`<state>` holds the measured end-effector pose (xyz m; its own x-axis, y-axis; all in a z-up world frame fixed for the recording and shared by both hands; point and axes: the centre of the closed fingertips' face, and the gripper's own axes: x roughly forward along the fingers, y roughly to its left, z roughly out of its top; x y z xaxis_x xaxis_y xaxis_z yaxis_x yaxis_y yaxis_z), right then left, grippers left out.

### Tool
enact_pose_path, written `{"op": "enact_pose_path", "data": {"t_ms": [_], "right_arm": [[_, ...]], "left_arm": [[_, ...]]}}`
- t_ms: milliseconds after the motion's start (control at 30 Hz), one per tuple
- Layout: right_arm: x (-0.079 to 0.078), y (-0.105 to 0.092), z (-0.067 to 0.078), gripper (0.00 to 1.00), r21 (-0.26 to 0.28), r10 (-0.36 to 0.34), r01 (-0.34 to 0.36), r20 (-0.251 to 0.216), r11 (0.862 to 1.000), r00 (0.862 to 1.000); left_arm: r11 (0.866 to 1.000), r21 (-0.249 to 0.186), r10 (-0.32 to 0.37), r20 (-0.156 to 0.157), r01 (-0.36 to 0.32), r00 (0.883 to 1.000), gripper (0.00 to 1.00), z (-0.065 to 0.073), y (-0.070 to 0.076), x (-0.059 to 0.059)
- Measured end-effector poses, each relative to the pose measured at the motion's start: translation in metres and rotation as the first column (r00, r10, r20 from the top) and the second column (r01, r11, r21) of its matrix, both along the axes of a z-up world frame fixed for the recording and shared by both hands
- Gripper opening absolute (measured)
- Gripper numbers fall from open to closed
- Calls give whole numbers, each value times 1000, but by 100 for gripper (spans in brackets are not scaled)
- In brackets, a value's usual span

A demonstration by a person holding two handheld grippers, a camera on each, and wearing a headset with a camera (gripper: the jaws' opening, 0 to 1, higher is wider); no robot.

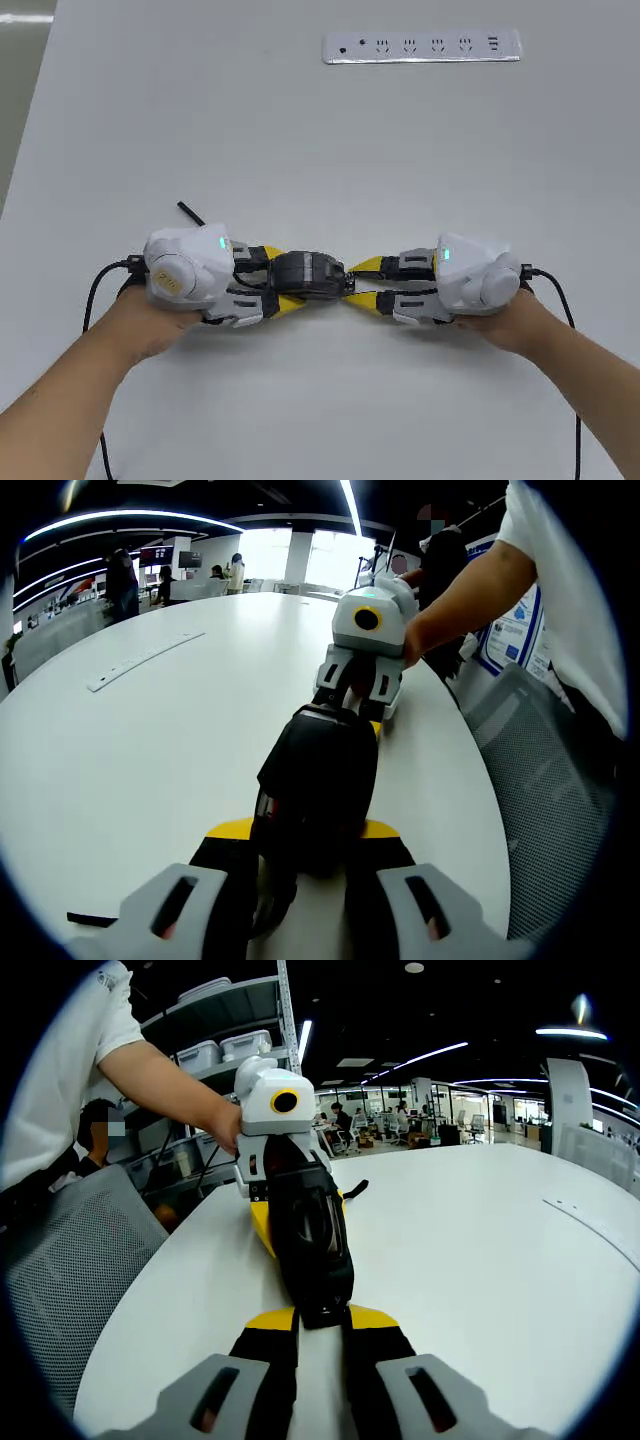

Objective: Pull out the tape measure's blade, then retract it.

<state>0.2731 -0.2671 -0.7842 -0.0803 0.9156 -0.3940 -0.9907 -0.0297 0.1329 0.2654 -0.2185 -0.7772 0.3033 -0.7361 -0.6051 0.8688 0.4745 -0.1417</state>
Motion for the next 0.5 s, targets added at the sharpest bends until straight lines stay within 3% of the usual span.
{"op": "enact_pose_path", "data": {"t_ms": [400, 500], "right_arm": [[0, 0, -1, 13, 0, 2, -2, -2, 1000, 1000], [-1, 1, -1, 13, 6, -8, 8, -20, 1000, 1000]], "left_arm": [[1000, 1, -2, 5, 2, 1000, 29, -1, 1, 0], [1000, 0, 0, 5, 0, 1000, 29, -2, 1, 0]]}}
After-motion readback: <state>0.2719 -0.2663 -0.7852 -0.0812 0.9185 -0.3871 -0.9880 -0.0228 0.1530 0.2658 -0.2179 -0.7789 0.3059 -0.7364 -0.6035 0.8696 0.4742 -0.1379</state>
